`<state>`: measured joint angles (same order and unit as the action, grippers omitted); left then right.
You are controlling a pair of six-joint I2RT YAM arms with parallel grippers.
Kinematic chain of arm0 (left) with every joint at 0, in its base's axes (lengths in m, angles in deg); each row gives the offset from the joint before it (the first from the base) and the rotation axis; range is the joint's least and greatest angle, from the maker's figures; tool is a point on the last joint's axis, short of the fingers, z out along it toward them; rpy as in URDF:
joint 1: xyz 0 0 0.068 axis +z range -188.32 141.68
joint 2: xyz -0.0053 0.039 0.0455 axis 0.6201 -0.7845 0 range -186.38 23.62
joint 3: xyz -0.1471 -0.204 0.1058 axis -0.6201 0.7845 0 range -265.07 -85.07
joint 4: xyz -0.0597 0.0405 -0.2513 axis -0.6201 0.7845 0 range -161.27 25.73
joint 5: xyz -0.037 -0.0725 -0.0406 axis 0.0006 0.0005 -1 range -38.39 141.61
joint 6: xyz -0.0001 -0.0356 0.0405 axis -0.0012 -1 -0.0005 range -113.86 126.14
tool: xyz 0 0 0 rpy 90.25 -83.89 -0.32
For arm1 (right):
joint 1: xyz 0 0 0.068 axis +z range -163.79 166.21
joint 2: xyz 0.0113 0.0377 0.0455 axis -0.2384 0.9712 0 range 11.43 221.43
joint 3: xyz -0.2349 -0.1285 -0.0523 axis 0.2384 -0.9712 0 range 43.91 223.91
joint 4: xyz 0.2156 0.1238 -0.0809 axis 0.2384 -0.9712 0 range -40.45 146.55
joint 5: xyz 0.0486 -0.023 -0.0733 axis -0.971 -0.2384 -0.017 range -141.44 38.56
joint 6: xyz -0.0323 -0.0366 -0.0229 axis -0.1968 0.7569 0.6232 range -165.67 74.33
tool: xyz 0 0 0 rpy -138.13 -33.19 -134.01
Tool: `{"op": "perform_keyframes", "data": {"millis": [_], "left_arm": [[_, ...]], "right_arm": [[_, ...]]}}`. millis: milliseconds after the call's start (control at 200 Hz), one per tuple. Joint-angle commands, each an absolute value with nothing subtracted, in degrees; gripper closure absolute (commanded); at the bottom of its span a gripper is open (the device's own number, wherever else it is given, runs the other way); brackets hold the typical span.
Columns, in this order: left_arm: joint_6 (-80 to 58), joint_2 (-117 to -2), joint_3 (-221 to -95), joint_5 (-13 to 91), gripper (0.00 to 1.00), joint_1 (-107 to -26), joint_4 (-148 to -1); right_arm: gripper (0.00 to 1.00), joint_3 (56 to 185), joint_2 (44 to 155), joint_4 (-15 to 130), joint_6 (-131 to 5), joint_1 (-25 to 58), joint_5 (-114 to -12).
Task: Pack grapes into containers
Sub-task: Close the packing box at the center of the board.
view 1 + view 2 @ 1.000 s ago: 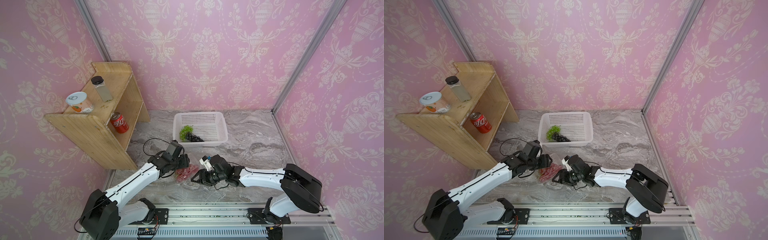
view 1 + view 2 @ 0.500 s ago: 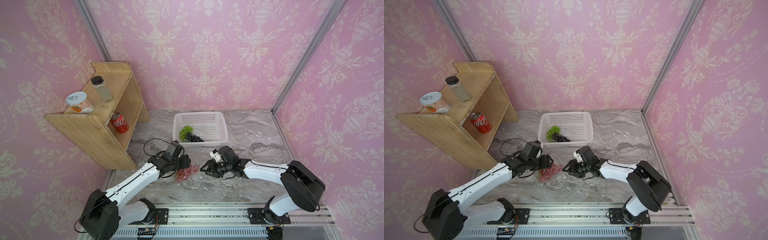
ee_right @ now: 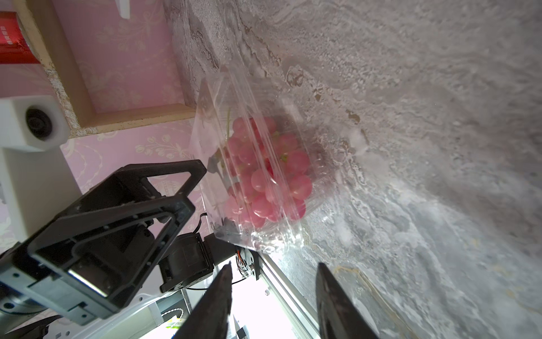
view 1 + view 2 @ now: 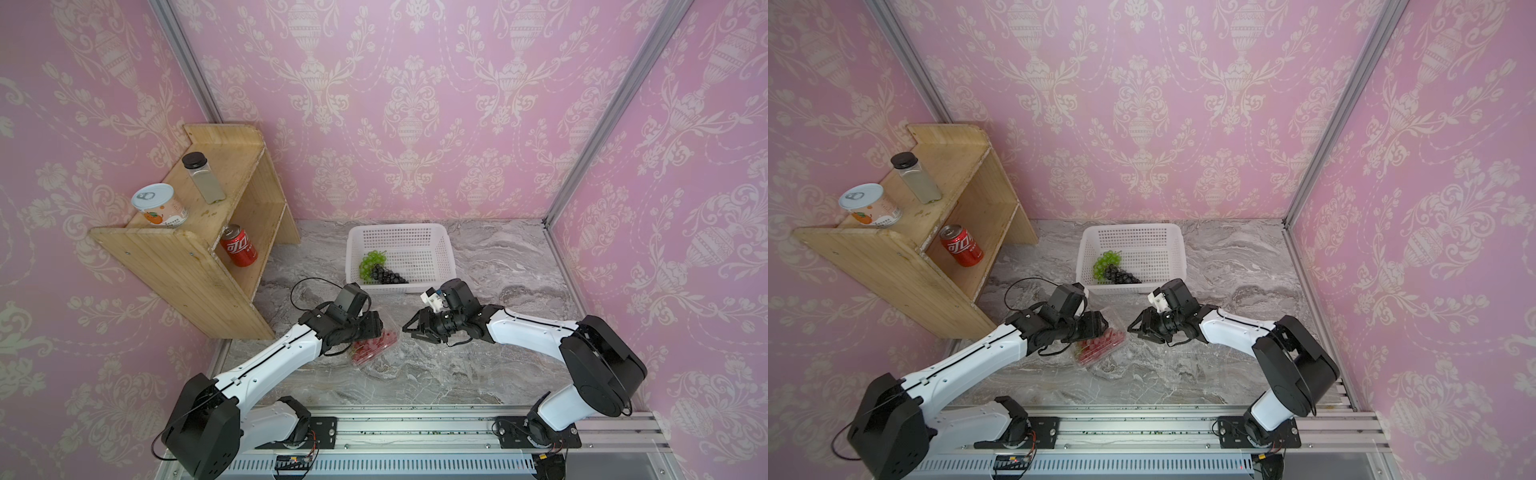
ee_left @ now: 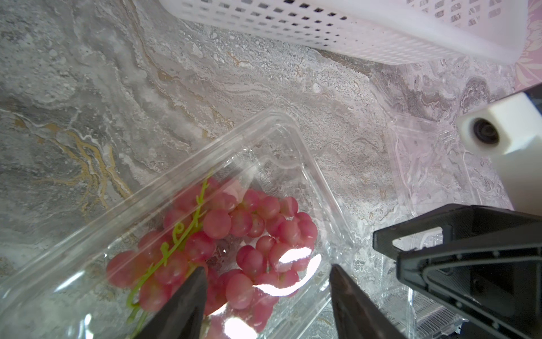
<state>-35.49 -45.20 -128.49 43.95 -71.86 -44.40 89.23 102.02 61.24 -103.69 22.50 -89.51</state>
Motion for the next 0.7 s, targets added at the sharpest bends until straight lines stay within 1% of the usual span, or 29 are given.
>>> {"op": "perform_keyframes", "data": {"millis": [0, 310, 445, 560, 695], "left_arm": [[-35.1, -46.0, -129.7, 42.6, 0.33, -72.2, -43.0], [-34.7, -47.0, -130.1, 42.6, 0.32, -72.2, -42.8], [-34.6, -47.0, -130.1, 42.6, 0.33, -72.2, -42.9], [-34.6, -46.9, -130.1, 42.7, 0.33, -72.2, -42.7], [-34.7, -46.7, -130.1, 42.6, 0.32, -72.2, -42.8]], "right_arm": [[0.55, 90.5, 104.4, 62.0, -103.0, 22.5, -91.8], [0.61, 90.6, 107.4, 64.0, -103.8, 22.5, -92.7], [0.62, 90.8, 108.5, 64.9, -104.4, 22.5, -92.9], [0.66, 91.0, 109.6, 66.2, -105.2, 22.6, -93.2], [0.67, 91.7, 110.3, 66.7, -105.7, 22.6, -93.3]]}}
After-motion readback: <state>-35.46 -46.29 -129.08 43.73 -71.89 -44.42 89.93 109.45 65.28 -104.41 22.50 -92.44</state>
